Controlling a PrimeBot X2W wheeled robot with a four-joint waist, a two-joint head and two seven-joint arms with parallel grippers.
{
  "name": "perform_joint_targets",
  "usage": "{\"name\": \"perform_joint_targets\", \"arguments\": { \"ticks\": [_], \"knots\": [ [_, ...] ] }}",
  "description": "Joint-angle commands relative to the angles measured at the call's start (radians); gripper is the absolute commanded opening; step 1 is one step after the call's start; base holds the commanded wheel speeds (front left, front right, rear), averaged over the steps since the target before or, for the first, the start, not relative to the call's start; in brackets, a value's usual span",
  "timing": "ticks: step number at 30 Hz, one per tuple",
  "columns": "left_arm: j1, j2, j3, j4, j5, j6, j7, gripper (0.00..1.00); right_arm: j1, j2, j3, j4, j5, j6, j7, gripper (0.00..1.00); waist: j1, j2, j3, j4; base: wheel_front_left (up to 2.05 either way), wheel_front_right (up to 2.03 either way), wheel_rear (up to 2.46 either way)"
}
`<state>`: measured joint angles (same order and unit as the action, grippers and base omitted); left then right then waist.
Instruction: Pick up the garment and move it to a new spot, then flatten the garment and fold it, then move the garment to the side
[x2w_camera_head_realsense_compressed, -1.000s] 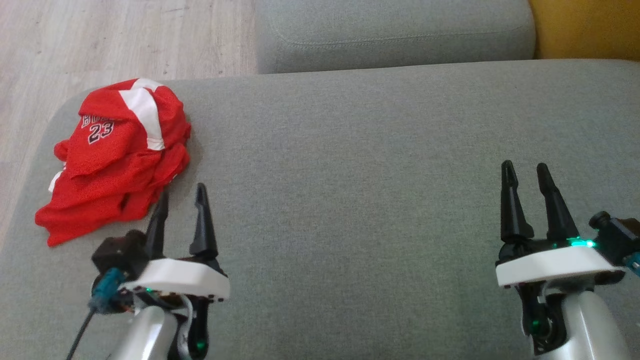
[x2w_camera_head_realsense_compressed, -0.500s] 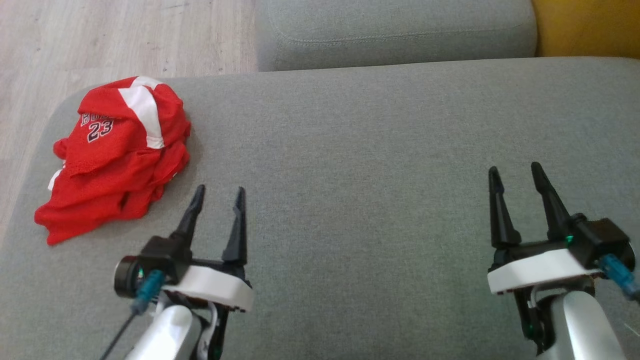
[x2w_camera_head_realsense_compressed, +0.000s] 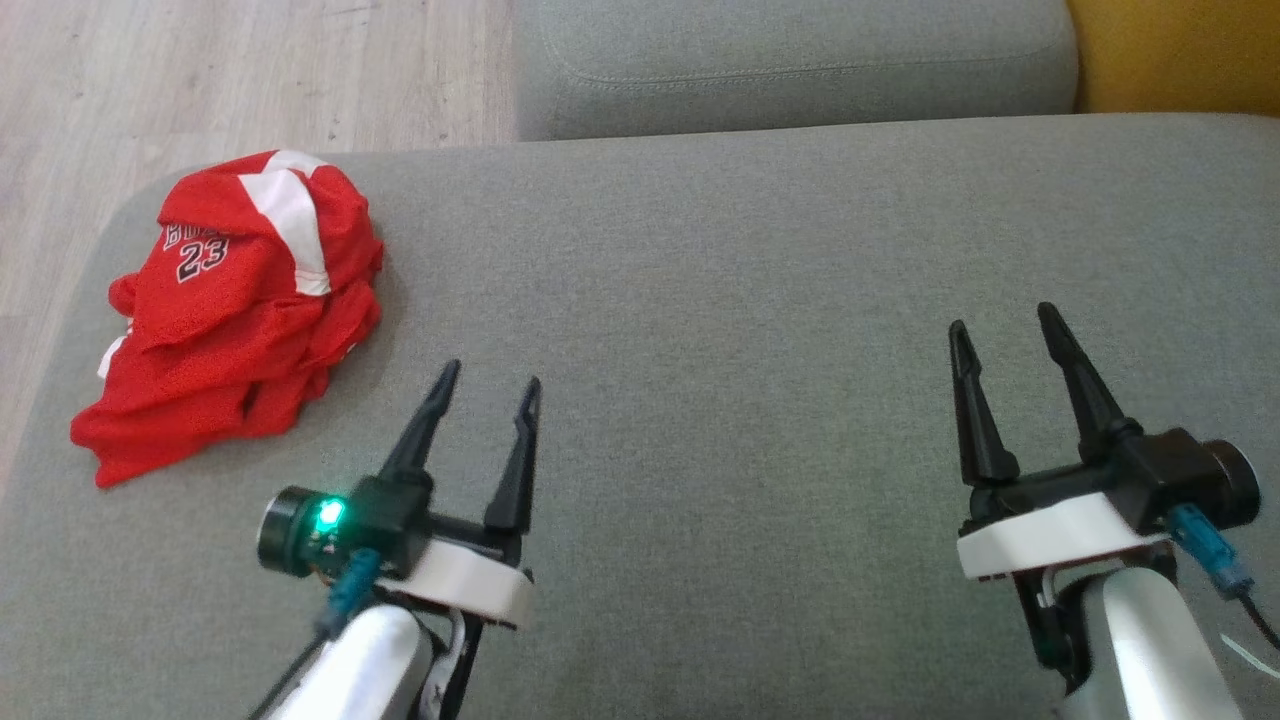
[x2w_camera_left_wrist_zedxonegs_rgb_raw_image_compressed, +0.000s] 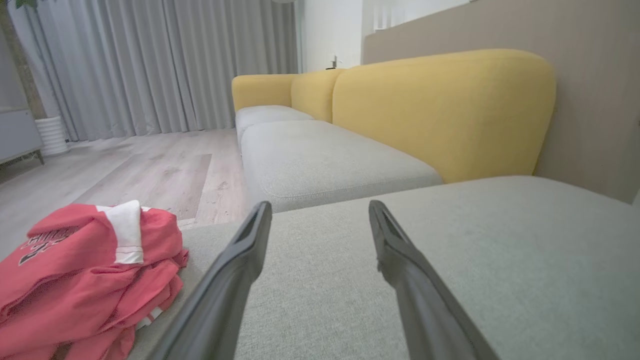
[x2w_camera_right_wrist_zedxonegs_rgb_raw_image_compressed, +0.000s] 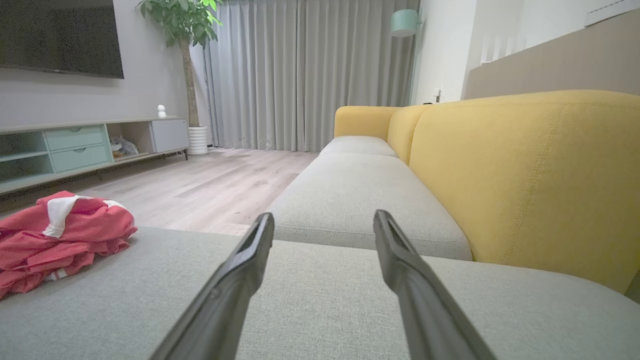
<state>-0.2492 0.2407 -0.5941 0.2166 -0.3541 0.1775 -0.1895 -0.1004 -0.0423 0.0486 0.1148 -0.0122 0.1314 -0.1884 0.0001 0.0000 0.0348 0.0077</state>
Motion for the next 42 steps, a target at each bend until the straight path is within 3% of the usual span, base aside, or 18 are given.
{"name": "perform_joint_targets", "arguments": {
  "ticks": [1, 7, 15, 21, 42],
  "knots": [
    [-0.039, -0.005, 0.064, -0.047, -0.026, 0.002, -0.018, 1.0, -0.041, -0.007, 0.015, -0.034, 0.013, -0.001, -0.02, 1.0, -0.0001, 0.0, 0.001, 0.0, 0.0, 0.0, 0.0],
    [0.008, -0.036, 0.14, -0.052, -0.033, -0.045, -0.036, 1.0, -0.026, -0.007, 0.001, 0.003, 0.139, -0.001, -0.037, 1.0, -0.0001, 0.0, 0.001, -0.001, 0.0, 0.0, 0.0],
    [0.051, -0.081, 0.191, 0.02, 0.023, -0.122, -0.06, 1.0, -0.025, -0.008, 0.033, 0.099, 0.121, -0.001, -0.061, 1.0, -0.0001, 0.0, -0.006, -0.007, 0.0, 0.0, 0.0],
    [0.049, -0.105, 0.203, 0.072, 0.08, -0.146, -0.072, 1.0, -0.03, -0.008, 0.044, 0.12, 0.088, -0.001, -0.073, 1.0, -0.0001, 0.0, -0.009, -0.005, 0.0, 0.0, 0.0],
    [0.068, -0.165, 0.315, 0.11, 0.136, -0.21, -0.072, 1.0, -0.028, -0.008, 0.076, 0.134, 0.175, -0.001, -0.073, 1.0, -0.0001, 0.0, -0.018, 0.01, 0.0, 0.0, 0.0]
  ]
}}
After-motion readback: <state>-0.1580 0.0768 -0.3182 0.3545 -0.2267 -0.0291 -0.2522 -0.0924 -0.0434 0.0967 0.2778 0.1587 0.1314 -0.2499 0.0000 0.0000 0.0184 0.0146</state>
